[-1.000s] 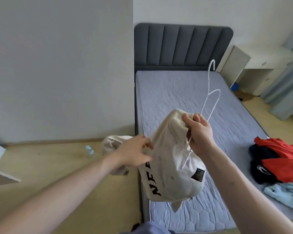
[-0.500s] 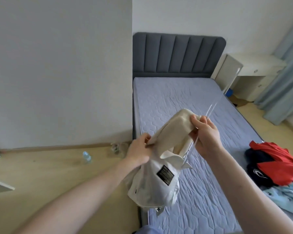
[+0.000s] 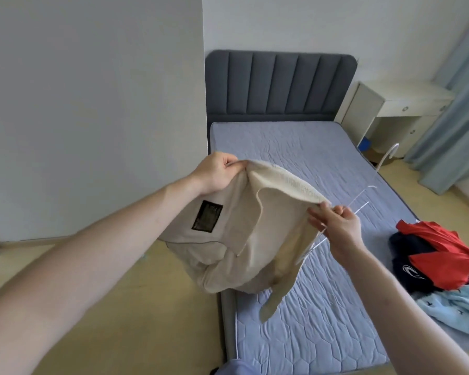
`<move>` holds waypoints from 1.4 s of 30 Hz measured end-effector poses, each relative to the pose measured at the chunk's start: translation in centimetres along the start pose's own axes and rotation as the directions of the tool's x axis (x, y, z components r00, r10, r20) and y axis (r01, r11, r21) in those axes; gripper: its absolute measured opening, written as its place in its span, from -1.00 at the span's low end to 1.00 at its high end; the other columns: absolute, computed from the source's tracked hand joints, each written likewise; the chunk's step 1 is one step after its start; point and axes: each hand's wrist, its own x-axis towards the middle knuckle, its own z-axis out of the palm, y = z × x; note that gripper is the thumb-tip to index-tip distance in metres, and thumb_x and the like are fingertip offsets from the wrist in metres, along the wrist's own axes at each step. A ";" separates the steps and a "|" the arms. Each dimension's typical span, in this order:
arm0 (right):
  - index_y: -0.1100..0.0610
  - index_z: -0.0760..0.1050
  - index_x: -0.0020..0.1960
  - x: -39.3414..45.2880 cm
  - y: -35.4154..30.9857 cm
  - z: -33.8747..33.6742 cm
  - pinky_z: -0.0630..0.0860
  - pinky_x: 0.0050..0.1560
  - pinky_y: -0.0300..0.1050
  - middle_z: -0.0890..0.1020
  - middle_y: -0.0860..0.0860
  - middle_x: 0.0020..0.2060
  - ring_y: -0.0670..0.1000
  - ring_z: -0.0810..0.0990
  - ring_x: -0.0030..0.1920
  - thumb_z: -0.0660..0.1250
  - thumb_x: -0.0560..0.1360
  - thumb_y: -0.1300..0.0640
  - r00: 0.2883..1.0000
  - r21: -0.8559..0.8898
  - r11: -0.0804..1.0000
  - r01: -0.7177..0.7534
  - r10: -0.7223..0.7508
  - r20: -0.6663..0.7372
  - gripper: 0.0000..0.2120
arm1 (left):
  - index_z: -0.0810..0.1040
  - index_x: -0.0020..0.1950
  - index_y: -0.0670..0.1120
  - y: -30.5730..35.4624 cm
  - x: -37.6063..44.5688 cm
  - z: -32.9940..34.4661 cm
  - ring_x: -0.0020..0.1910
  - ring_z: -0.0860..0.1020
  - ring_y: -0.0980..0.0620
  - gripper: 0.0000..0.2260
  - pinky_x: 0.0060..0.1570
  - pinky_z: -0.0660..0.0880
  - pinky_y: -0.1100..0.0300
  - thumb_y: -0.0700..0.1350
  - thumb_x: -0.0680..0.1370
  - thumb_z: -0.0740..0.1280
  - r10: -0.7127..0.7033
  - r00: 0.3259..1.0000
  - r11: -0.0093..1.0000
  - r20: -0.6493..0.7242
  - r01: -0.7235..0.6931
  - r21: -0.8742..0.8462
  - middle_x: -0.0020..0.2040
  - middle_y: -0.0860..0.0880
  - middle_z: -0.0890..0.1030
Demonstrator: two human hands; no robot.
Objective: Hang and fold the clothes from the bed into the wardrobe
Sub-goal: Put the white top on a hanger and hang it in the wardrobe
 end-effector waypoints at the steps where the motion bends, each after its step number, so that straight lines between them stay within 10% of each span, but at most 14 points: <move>1: 0.07 0.25 -0.16 -0.8 0.7 0.2 0.73 -0.13 -0.02 0.70 0.15 -0.03 0.10 0.75 -0.09 0.40 0.62 0.25 0.998 -0.055 0.998 0.038 -0.036 0.042 -0.65 | 0.29 -0.37 -0.05 0.8 0.4 0.3 -0.35 0.26 -0.02 -0.53 -0.28 0.19 0.06 0.08 0.67 0.31 -0.072 0.997 0.991 -0.001 0.072 -0.113 -0.37 -0.06 0.26; 4: 0.12 0.30 -0.10 -3.4 3.4 0.5 0.71 -0.12 -0.11 0.75 0.09 0.04 0.06 0.77 -0.01 0.49 0.54 0.21 0.973 -0.224 0.962 0.159 -0.115 0.199 -0.67 | 0.57 -0.26 -0.19 2.7 1.9 1.5 -0.30 0.42 0.00 -0.60 -0.24 0.42 0.12 0.04 0.68 0.30 -0.248 0.968 0.890 0.026 0.238 -0.388 -0.32 -0.02 0.45; 7: 0.12 0.32 -0.13 -5.5 7.1 1.1 0.67 -0.04 -0.16 0.74 -0.03 -0.02 -0.07 0.73 0.00 0.69 0.31 0.02 0.941 -0.309 0.935 0.174 -0.066 0.331 -0.47 | 0.59 0.15 -0.22 3.7 3.4 3.0 0.16 0.62 -0.14 -0.68 0.35 0.50 -0.05 0.04 0.68 0.29 -0.364 0.929 0.775 0.065 0.341 -0.532 0.13 -0.15 0.63; 11: -0.05 0.50 0.08 -7.5 10.3 2.8 0.56 0.10 -0.26 0.68 -0.19 0.08 -0.28 0.62 0.15 0.67 0.04 -0.38 0.938 -0.404 0.900 0.163 -0.014 0.347 -0.23 | 0.50 0.40 -0.29 5.6 4.3 4.8 0.26 0.62 -0.17 -0.57 0.31 0.54 -0.07 0.03 0.70 0.26 -0.425 0.891 0.610 0.161 0.413 -0.676 0.29 -0.24 0.62; 19: 0.11 0.59 0.16 -6.0 9.1 8.5 0.69 0.12 0.08 0.75 0.05 0.01 0.10 0.72 0.08 0.33 0.39 0.39 0.999 -0.001 1.000 0.003 -0.003 0.048 -0.61 | 0.53 0.34 -0.29 9.1 4.6 8.1 0.09 0.59 -0.12 -0.67 0.20 0.54 0.01 -0.08 0.73 0.20 -0.341 0.876 0.436 0.340 0.468 -0.769 0.14 -0.19 0.61; 23: 0.20 0.61 0.07 -4.1 6.0 8.5 0.69 -0.08 -0.01 0.74 0.12 -0.08 0.08 0.72 -0.07 0.26 0.34 0.39 1.000 0.152 0.988 -0.018 0.021 -0.015 -0.65 | 0.58 0.03 -0.11 8.2 4.5 7.1 -0.19 0.58 -0.03 -0.74 -0.14 0.56 0.14 -0.03 0.74 0.17 -0.291 0.852 0.465 0.435 0.523 -0.714 -0.13 -0.11 0.60; 31: 0.09 0.22 -0.13 -4.3 5.8 4.4 0.65 0.05 0.04 0.55 0.07 -0.17 0.03 0.57 -0.17 0.20 0.24 0.46 0.991 0.011 0.991 -0.133 0.133 0.027 -0.65 | 0.58 0.36 -0.17 2.7 6.0 6.0 0.09 0.61 -0.15 -0.73 0.26 0.57 -0.13 -0.11 0.70 0.27 -0.348 0.923 0.572 0.163 0.346 -0.744 0.28 -0.27 0.61; 37: 0.08 0.28 -0.02 -3.2 5.6 4.8 0.50 -0.14 0.04 0.37 0.03 -0.17 0.03 0.43 -0.21 0.65 0.31 -0.06 0.950 -0.158 0.937 -0.310 0.312 -0.013 -0.43 | 0.61 0.25 -0.24 2.0 5.9 8.1 0.07 0.67 -0.18 -0.73 0.20 0.61 -0.13 -0.08 0.70 0.28 -0.329 0.923 0.615 0.199 0.369 -0.697 0.20 -0.26 0.66; 42: 0.10 0.29 -0.07 -1.0 4.4 6.1 0.52 -0.17 -0.02 0.51 0.14 -0.13 0.07 0.53 -0.18 0.57 0.42 0.20 0.976 -0.101 0.977 -0.190 0.177 -0.124 -0.58 | 0.65 0.13 -0.17 1.3 5.4 8.8 -0.02 0.69 -0.08 -0.76 0.14 0.64 -0.02 -0.01 0.68 0.32 -0.171 0.940 0.732 0.295 0.322 -0.600 0.05 -0.15 0.72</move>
